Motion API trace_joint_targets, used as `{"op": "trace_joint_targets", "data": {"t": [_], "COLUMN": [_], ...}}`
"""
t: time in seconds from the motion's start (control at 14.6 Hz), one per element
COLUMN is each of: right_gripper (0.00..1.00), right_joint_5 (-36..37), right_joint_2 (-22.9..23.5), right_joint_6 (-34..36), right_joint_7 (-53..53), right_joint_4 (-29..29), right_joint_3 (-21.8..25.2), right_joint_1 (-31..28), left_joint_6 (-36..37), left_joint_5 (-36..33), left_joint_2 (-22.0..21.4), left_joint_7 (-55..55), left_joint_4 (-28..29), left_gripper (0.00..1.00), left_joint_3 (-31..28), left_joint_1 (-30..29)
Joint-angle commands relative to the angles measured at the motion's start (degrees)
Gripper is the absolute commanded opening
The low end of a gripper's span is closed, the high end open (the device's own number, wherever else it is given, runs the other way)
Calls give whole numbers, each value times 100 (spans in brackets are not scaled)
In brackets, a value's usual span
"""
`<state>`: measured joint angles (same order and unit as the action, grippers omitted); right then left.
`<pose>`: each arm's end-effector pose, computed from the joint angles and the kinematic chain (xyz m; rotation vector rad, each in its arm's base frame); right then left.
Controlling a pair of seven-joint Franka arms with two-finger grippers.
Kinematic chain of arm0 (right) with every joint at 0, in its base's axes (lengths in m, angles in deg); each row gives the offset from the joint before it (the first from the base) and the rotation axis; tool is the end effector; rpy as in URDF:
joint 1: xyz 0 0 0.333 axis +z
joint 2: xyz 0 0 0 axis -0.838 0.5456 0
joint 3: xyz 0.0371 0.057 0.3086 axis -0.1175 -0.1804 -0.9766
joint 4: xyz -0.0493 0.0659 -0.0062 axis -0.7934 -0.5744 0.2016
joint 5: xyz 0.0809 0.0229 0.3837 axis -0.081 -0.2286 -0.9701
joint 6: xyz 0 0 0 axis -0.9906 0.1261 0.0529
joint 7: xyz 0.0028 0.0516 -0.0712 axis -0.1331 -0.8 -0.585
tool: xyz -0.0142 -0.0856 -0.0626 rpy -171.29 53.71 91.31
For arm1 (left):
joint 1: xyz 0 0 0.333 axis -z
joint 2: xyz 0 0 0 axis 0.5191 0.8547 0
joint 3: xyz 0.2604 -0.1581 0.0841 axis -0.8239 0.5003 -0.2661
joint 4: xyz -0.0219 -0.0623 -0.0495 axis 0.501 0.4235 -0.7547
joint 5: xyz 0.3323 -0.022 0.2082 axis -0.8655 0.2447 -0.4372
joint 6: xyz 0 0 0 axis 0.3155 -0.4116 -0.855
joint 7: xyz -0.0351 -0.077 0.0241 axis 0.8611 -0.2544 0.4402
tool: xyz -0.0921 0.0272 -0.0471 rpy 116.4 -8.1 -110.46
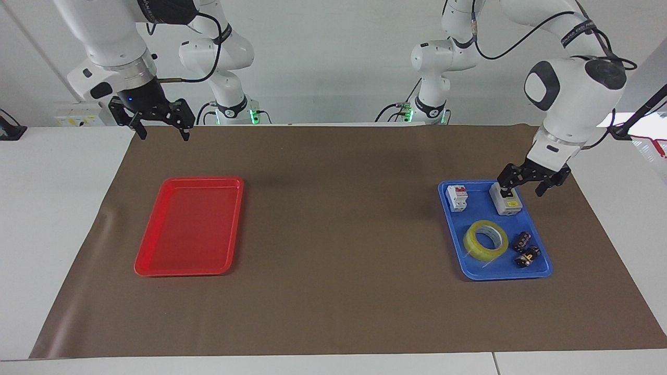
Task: Place and move tape with both arms
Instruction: 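Reach the left gripper toward the yellow tape roll in the blue tray, then lower the left gripper onto the yellow tape roll and grasp it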
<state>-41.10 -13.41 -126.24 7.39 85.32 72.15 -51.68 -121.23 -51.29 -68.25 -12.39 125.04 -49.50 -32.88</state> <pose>0.5416 0.0187 0.6375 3.0957 -0.0647 -0.0501 0.6023 -0.0035 0.4652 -3.1297 0.1136 -0.1942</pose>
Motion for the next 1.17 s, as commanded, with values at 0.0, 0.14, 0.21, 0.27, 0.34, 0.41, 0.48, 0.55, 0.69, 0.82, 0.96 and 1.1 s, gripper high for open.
{"op": "trace_joint_targets", "data": {"t": [0.0,0.14,0.21,0.27,0.34,0.41,0.48,0.55,0.69,0.82,0.96,1.1], "right_gripper": [100,100,100,100,100,100,100,100,100,100,100,100], "right_joint_5": [-12,-12,-12,-12,-12,-12,-12,-12,-12,-12,-12,-12], "right_joint_2": [45,45,45,45,45,45,45,45,45,45,45,45], "right_joint_6": [3,-6,-15,-15,-15,-6,3,12,3,3,-6,3], "right_joint_7": [4,22,13,13,13,13,13,13,13,13,13,13], "right_joint_4": [-82,-74,-74,-82,-74,-82,-82,-82,-74,-74,-82,-82], "right_joint_3": [-36,-36,-36,-36,-36,-36,-36,-36,-27,-36,-36,-36], "right_joint_1": [-33,-33,-33,-42,-42,-33,-33,-33,-33,-33,-25,-25], "left_joint_6": [-491,-850,-1052,-1298,-1483,-1641,-1765,-1836,-1827,-1932,-1994,-2012], "left_joint_5": [-114,-114,-114,-114,-114,-114,-105,-114,-114,-114,-114,-114], "left_joint_2": [228,440,476,537,598,686,783,836,836,810,792,775], "left_joint_7": [-32,-14,-14,-6,-5,21,108,309,827,935,961,970], "left_joint_4": [223,276,398,495,566,610,619,628,706,944,1032,1076], "left_gripper": [100,100,100,100,100,100,100,100,98,98,98,96], "left_joint_3": [-18,-18,-18,-18,-18,-18,-18,-18,-10,-10,-10,-10], "left_joint_1": [-67,-85,-155,-217,-235,-243,-252,-322,-253,-244,-244,-244]}}
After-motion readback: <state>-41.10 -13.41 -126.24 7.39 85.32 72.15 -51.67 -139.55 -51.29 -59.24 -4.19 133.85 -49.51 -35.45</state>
